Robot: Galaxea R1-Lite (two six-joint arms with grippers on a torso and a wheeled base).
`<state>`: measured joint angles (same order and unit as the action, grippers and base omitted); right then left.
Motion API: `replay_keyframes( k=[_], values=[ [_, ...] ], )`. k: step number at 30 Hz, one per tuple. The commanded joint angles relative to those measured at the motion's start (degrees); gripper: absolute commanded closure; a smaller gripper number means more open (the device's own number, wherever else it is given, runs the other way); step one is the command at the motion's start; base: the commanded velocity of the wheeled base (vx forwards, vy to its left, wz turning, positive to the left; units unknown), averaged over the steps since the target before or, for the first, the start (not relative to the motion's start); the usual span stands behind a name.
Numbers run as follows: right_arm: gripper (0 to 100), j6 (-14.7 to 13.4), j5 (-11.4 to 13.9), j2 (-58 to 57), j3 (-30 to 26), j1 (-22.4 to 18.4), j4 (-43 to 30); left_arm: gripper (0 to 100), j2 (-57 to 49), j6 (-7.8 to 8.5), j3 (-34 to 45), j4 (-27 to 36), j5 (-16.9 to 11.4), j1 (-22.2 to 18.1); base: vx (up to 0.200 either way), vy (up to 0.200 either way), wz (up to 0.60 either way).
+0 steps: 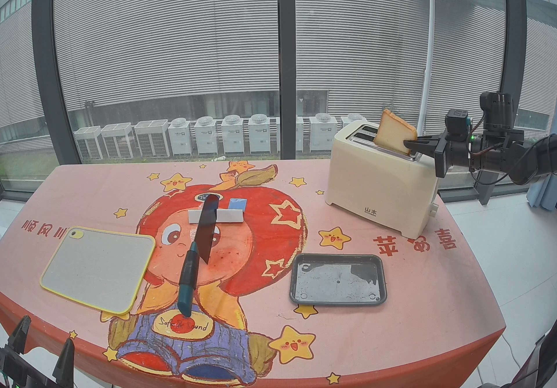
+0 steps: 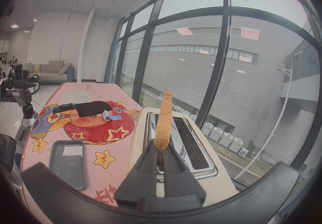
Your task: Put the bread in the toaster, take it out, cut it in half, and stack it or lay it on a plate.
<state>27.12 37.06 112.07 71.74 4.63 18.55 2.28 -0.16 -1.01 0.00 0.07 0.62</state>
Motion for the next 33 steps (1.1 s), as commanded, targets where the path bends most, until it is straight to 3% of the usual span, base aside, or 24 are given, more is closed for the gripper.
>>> replay_keyframes(
  k=[1, 33],
  values=[
    [100, 0.0, 0.0, 0.1, 0.0, 0.0, 0.0, 0, 0.1, -0.02, 1.0, 0.0, 0.0, 0.0, 0.0, 0.0, 0.0],
    [100, 0.0, -0.1, 1.4, 0.1, 0.2, 0.0, 0, 0.1, -0.02, 1.0, 0.0, 0.0, 0.0, 0.0, 0.0, 0.0]
  ],
)
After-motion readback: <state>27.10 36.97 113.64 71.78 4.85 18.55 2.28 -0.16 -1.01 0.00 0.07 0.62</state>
